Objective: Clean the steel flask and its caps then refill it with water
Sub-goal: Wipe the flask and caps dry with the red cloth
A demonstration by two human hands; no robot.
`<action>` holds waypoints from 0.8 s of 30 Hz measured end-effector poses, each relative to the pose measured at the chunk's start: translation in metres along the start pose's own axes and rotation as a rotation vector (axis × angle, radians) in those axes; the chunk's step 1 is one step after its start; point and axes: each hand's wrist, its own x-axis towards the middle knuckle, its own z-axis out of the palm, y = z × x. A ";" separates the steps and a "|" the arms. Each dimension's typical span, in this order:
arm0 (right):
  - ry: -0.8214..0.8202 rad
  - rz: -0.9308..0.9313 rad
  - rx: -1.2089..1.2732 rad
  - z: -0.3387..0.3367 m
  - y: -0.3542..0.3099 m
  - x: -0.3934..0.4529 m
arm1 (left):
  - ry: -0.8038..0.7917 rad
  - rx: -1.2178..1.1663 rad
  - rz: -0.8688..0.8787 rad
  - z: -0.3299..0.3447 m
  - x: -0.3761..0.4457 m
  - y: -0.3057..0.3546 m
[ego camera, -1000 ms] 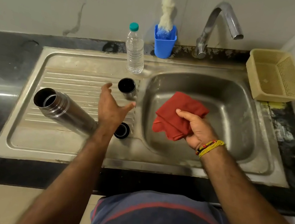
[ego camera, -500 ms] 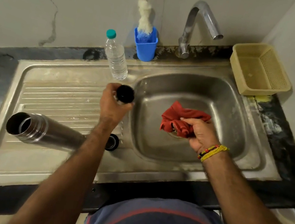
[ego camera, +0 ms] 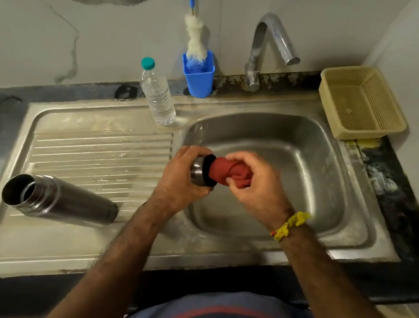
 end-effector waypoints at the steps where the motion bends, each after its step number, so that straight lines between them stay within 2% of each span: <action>1: 0.018 -0.044 -0.058 0.005 -0.002 -0.001 | 0.001 0.089 0.058 -0.001 0.000 0.005; 4: 0.170 0.027 -0.151 0.011 0.003 -0.003 | -0.024 0.532 0.200 -0.001 0.004 0.025; 6: 0.196 0.223 -0.191 0.005 0.012 -0.002 | -0.117 0.743 0.175 0.001 0.010 0.036; 7: 0.185 0.317 -0.161 -0.001 0.015 -0.001 | -0.151 0.752 0.152 0.003 0.014 0.039; 9: 0.182 0.438 -0.012 -0.009 0.019 -0.001 | -0.181 0.608 0.104 0.003 0.020 0.040; 13: 0.169 0.533 0.399 -0.014 0.011 -0.011 | -0.242 -0.228 -0.069 0.005 0.012 0.030; 15: 0.141 0.528 0.526 -0.009 0.009 -0.017 | -0.205 -0.456 -0.065 0.010 0.002 0.030; 17: 0.152 0.543 0.636 -0.003 0.005 -0.022 | -0.129 -0.537 -0.057 0.016 -0.004 0.032; 20: 0.163 0.585 0.783 0.006 0.003 -0.028 | -0.027 -0.486 -0.095 0.023 -0.007 0.033; 22: 0.129 0.480 0.663 0.009 0.003 -0.029 | 0.006 -0.463 -0.186 0.027 -0.014 0.038; 24: 0.092 0.268 0.370 0.009 0.005 -0.030 | 0.031 -0.410 -0.334 0.036 -0.018 0.039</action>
